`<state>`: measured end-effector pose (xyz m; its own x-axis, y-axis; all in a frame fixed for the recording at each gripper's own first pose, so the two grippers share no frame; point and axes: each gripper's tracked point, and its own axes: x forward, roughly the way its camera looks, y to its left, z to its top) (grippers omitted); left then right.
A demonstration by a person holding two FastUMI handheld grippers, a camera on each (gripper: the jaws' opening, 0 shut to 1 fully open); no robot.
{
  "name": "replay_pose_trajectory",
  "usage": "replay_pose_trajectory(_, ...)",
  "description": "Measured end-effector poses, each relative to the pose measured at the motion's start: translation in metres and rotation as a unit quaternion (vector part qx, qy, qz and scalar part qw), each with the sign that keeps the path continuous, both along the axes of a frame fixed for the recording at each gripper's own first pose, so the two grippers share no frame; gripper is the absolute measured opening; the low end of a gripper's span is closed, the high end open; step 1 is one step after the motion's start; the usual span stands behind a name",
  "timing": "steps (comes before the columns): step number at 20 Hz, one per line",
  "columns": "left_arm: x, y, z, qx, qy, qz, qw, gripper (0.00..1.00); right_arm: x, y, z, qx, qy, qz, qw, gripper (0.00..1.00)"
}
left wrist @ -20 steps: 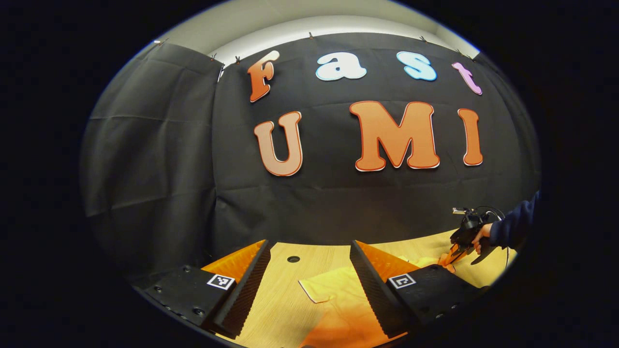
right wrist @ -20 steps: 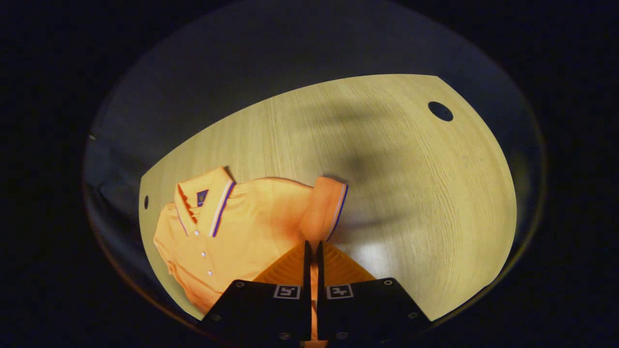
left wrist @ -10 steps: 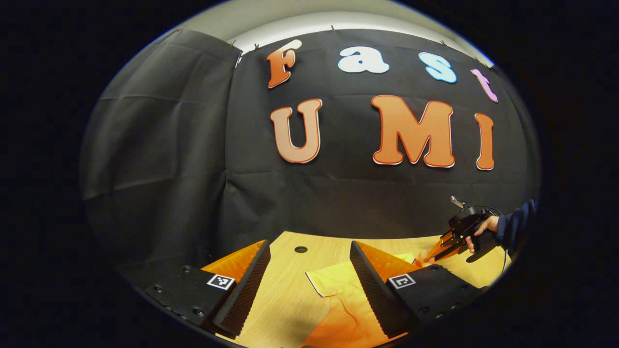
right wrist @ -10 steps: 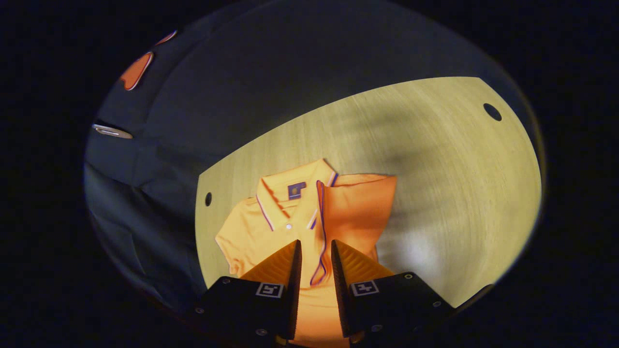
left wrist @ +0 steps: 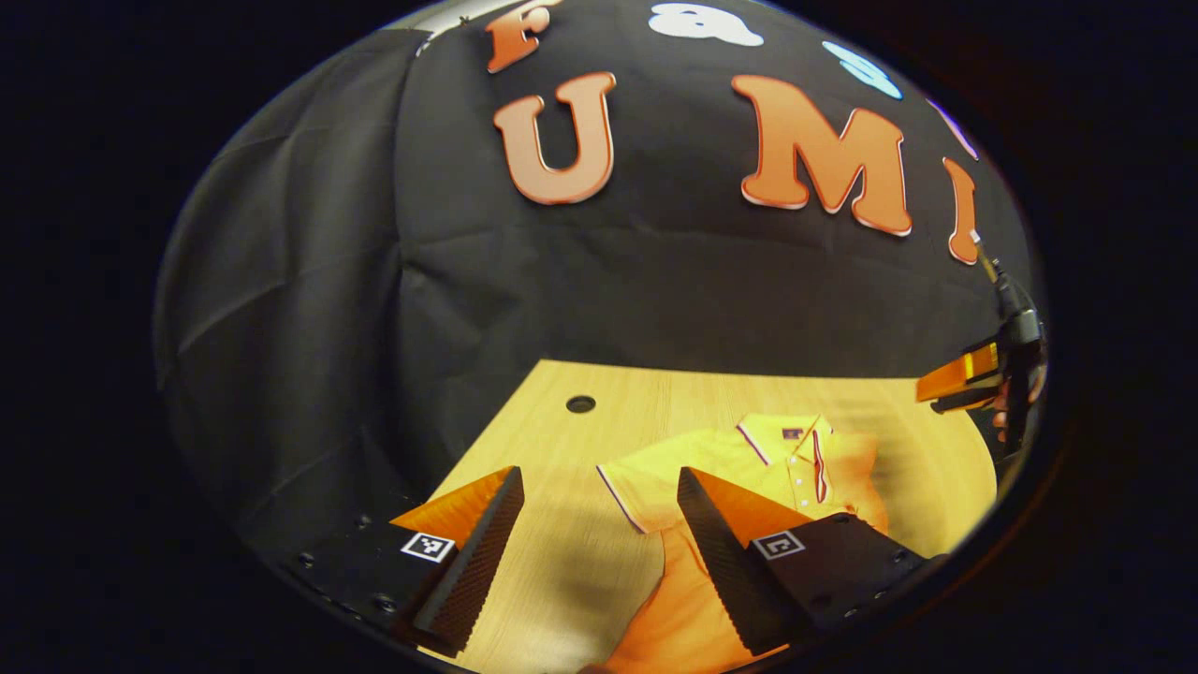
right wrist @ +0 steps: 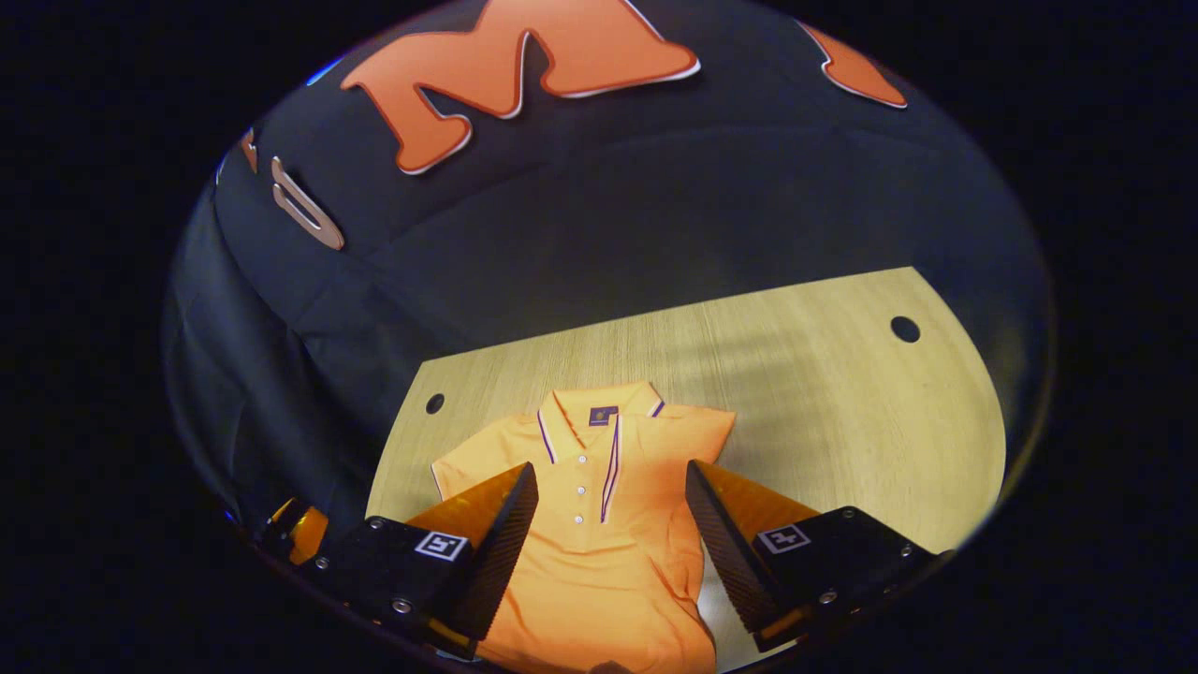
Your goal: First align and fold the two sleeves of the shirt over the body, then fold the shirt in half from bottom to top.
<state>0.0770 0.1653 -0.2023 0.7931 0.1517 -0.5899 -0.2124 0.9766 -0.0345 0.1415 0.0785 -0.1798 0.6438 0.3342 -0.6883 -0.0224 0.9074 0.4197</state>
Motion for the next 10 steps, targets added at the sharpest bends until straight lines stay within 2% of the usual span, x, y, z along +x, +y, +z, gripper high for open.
replay_pose_trajectory(5,0.044,-0.002,-0.071,-0.065,0.104,-0.037,0.992,0.99,-0.04,-0.043,0.051,-0.045,-0.087,-0.074,0.992,0.98)
replay_pose_trajectory(8,0.063,-0.007,-0.12,-0.107,0.196,-0.046,0.974,0.98,-0.073,-0.073,0.067,-0.097,-0.114,-0.121,0.981,0.99)
replay_pose_trajectory(10,0.076,-0.006,-0.153,-0.117,0.246,-0.044,0.961,0.98,-0.097,-0.084,0.079,-0.114,-0.12,-0.15,0.975,0.99)
